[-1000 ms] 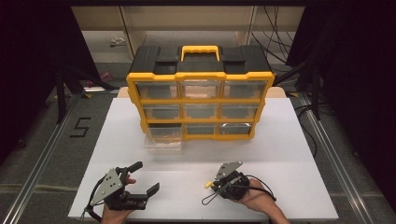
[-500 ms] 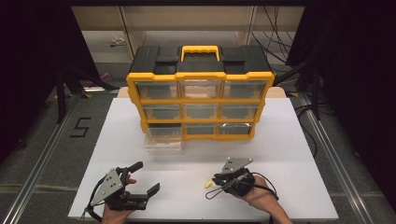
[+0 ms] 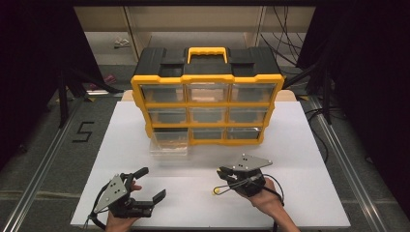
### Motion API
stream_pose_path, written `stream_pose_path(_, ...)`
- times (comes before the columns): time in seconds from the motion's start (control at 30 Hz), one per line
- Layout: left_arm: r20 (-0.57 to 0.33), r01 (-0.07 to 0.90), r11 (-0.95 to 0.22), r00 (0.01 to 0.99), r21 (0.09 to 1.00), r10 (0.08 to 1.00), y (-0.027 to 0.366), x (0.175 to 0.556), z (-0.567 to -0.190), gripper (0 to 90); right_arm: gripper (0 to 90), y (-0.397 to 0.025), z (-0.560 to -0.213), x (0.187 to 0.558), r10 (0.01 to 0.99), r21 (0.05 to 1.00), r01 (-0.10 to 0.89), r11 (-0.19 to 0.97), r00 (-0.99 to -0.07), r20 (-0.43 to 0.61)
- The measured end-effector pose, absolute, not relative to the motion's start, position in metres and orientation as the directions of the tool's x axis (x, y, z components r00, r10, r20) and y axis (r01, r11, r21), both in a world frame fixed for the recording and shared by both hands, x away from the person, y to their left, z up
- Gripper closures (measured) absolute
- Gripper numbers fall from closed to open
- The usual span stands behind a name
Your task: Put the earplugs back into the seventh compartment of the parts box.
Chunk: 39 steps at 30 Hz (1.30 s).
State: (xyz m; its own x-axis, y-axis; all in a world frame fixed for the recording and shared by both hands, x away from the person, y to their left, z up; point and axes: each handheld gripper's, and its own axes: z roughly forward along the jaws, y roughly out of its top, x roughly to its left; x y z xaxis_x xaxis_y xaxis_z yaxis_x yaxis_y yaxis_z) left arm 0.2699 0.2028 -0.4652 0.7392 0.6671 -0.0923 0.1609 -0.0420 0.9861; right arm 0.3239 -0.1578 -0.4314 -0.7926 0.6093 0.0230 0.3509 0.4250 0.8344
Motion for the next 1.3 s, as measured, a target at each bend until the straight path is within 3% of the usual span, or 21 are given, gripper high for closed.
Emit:
stream_pose_path(0.77,-0.089,0.165,-0.052,0.743,0.985,0.663,0.201,0.269,-0.466,7.0,80.7,-0.116,-0.388,0.35,0.613,0.884,0.303,0.356,-0.79,0.023)
stream_pose_path(1.3,-0.073,0.152,-0.061,0.739,0.986,0.67,0.199,0.268,-0.466,7.0,80.7,-0.09,-0.377,0.374,0.617,0.892,0.291,0.345,-0.787,0.019)
